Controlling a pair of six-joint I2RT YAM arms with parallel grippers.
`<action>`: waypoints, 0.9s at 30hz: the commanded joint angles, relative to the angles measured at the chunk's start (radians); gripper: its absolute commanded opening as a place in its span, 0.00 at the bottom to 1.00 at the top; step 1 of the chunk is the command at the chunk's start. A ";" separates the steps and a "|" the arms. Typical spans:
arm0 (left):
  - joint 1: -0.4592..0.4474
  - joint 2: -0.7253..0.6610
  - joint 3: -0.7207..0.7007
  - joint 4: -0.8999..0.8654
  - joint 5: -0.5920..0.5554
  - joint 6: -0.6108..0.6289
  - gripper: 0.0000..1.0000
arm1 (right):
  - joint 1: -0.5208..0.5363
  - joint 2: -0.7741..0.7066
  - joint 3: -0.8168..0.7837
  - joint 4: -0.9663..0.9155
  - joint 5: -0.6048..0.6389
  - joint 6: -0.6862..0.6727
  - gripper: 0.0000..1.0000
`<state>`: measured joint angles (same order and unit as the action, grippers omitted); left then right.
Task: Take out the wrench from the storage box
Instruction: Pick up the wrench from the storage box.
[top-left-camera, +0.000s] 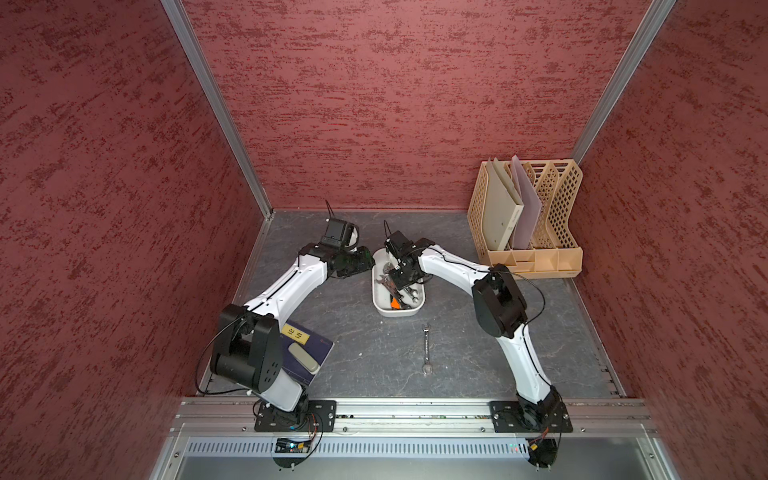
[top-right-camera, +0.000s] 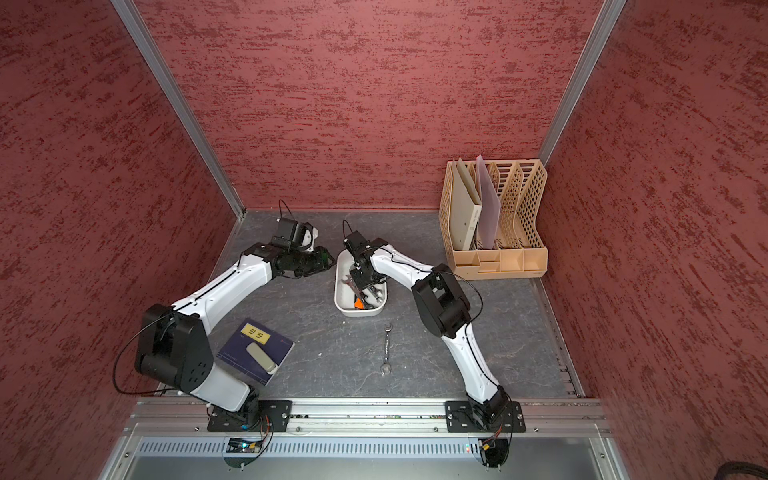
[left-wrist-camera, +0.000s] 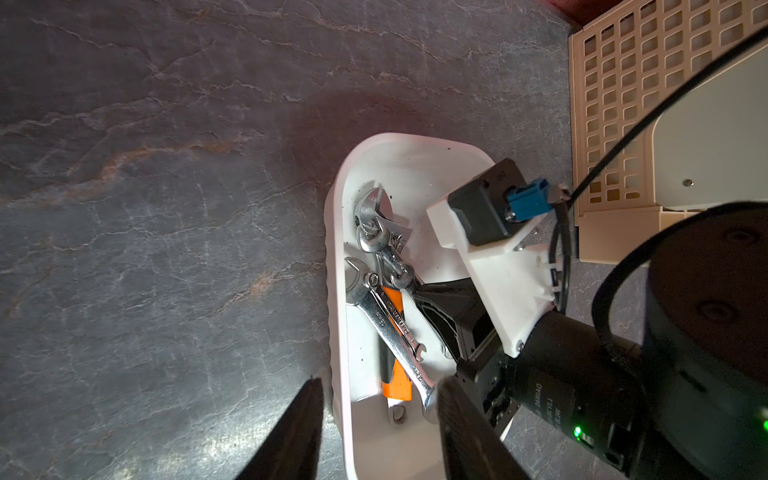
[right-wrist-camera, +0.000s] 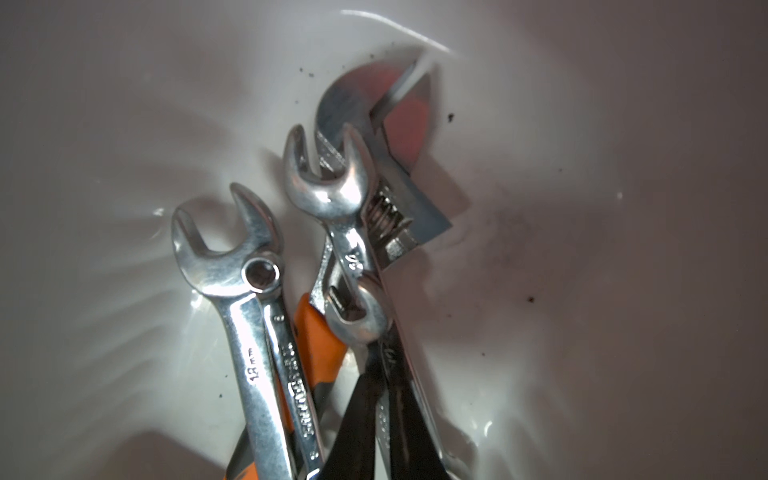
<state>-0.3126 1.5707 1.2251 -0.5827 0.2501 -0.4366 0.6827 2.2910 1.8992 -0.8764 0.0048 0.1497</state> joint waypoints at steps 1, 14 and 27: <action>0.000 -0.025 0.004 0.015 -0.002 0.005 0.48 | -0.018 0.023 -0.022 0.011 0.016 0.014 0.10; -0.008 -0.035 -0.004 0.018 -0.001 0.005 0.48 | -0.018 -0.048 -0.040 -0.014 0.051 -0.111 0.29; -0.018 -0.044 -0.009 0.021 -0.007 0.006 0.49 | -0.015 -0.122 -0.107 0.059 0.026 -0.161 0.28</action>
<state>-0.3229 1.5505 1.2240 -0.5819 0.2497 -0.4366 0.6704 2.2322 1.8156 -0.8528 0.0124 0.0113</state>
